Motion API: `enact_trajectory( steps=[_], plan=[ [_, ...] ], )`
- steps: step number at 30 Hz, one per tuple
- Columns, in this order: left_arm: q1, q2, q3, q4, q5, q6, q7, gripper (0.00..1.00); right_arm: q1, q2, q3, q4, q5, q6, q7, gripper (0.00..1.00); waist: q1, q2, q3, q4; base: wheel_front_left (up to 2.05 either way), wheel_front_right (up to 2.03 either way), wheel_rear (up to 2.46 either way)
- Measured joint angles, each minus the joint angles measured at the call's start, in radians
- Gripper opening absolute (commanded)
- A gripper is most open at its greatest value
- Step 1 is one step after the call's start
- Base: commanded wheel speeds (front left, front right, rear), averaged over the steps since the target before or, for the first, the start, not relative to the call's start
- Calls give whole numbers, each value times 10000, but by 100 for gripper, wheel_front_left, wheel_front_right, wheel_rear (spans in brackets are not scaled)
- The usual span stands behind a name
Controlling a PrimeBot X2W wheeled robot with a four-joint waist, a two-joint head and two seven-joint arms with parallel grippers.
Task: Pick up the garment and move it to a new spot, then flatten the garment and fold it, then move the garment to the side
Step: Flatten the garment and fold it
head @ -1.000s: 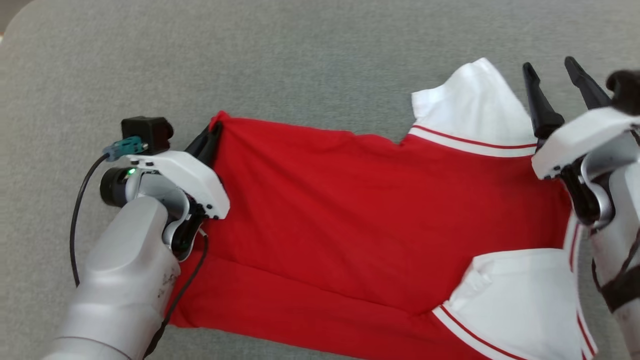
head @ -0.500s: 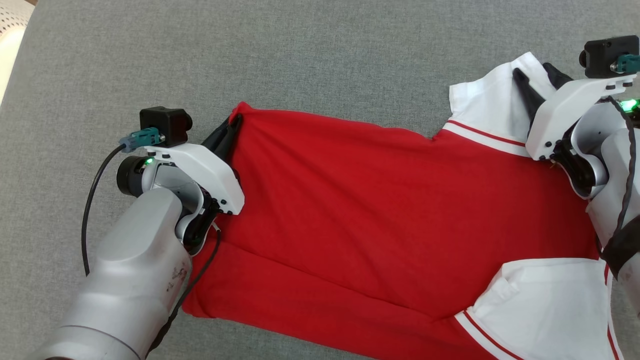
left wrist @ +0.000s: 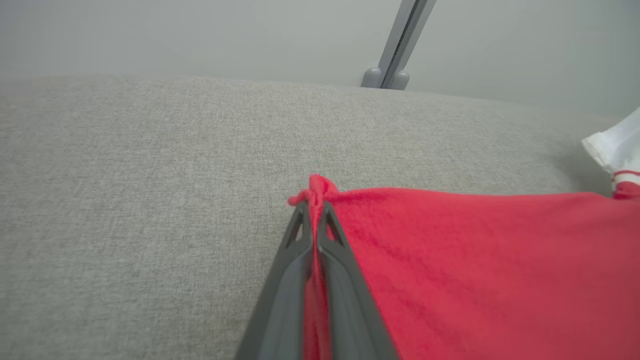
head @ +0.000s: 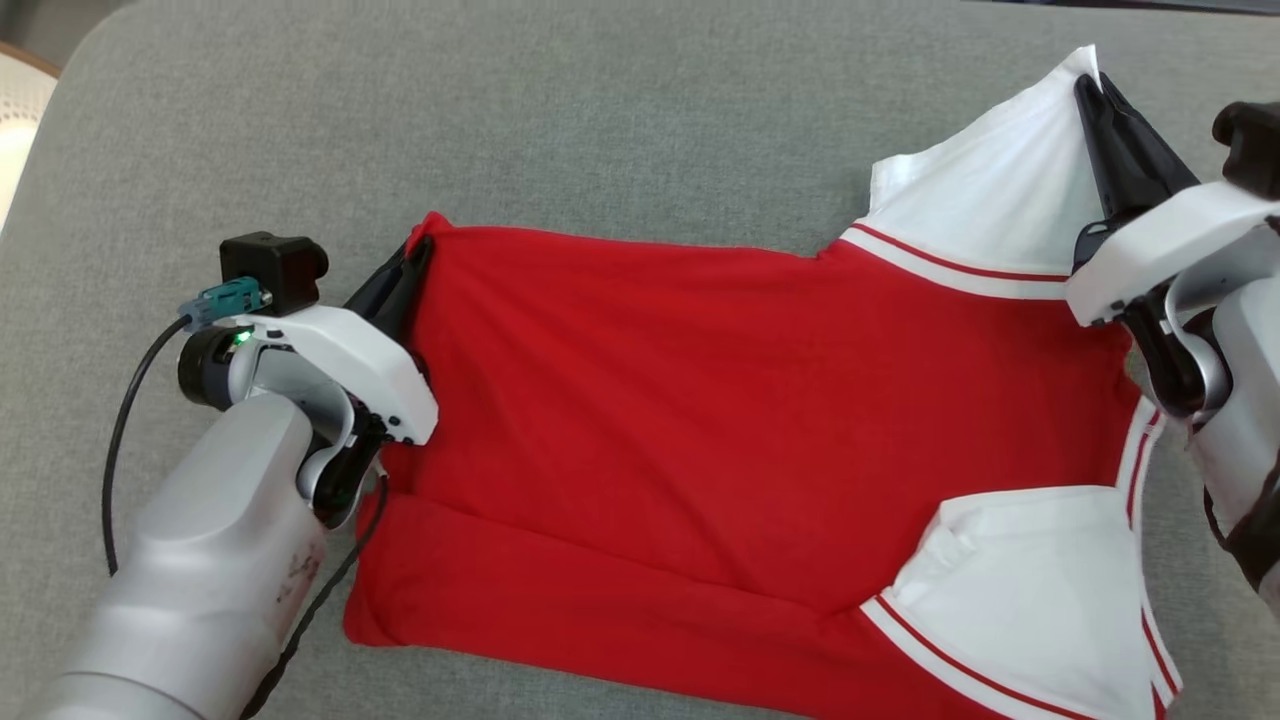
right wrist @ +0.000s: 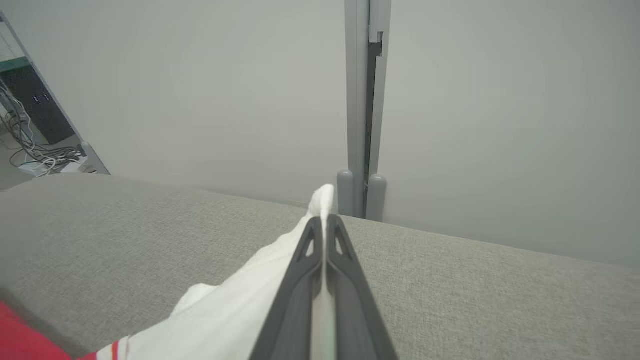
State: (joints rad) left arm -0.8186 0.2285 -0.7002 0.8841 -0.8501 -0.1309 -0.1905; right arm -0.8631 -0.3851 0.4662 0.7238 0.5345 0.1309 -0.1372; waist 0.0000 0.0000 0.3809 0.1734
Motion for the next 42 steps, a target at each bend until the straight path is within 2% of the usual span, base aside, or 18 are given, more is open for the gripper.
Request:
enact_trajectory(
  steps=[5,11,20,24,29,30,31,32,33,35,36,42],
  plan=[
    [452,596,-113,-462,98,23,-211,0,1067,-71,-48,-1388,107,0,-384,0,0,0,-345,-324,0,0,0],
    [1832,1154,35,-1737,176,562,-531,0,3335,-2,-462,-3340,155,0,-408,0,0,0,-788,-792,0,0,0],
    [4296,2109,13,-4217,-44,1519,-311,0,7273,932,-1695,-5415,401,0,-21,0,0,0,-1392,-1214,0,0,0],
    [4946,2545,88,-5083,-71,1971,-222,0,8356,1335,-2263,-5877,445,0,226,0,0,0,-1561,-1251,0,0,0],
    [5594,2807,203,-5747,-303,2347,-115,0,9399,1760,-2719,-6286,249,0,533,0,0,0,-1762,-1278,0,0,0],
    [5711,2834,238,-5820,-368,2405,-92,9,9557,1837,-2759,-6341,213,0,606,0,-1,0,-1789,-1295,0,0,0],
    [5825,2842,280,-5866,-454,2477,-65,24,9690,1914,-2790,-6389,138,0,673,0,0,0,-1819,-1317,0,0,0],
    [5940,2834,326,-5883,-545,2560,-67,48,9810,1979,-2832,-6397,50,0,767,0,0,0,-1850,-1340,0,0,0],
    [5940,2834,326,-5883,-545,2560,-67,100,9810,1979,-2832,-6397,50,0,767,0,0,0,-1850,-1340,0,0,0],
    [6162,2840,366,-5914,-633,2644,-111,100,10005,2054,-2823,-6368,-167,0,959,60,0,0,-1901,-1391,0,0,0],
    [6262,2824,428,-5929,-662,2715,-182,100,10080,2075,-2817,-6345,-320,0,1018,100,0,0,-1934,-1409,0,0,0],
    [7027,2627,1195,-6337,-477,3373,-658,100,10300,2364,-3062,-6838,-1319,0,683,100,0,0,-2193,-1480,0,0,0]
  ],
)
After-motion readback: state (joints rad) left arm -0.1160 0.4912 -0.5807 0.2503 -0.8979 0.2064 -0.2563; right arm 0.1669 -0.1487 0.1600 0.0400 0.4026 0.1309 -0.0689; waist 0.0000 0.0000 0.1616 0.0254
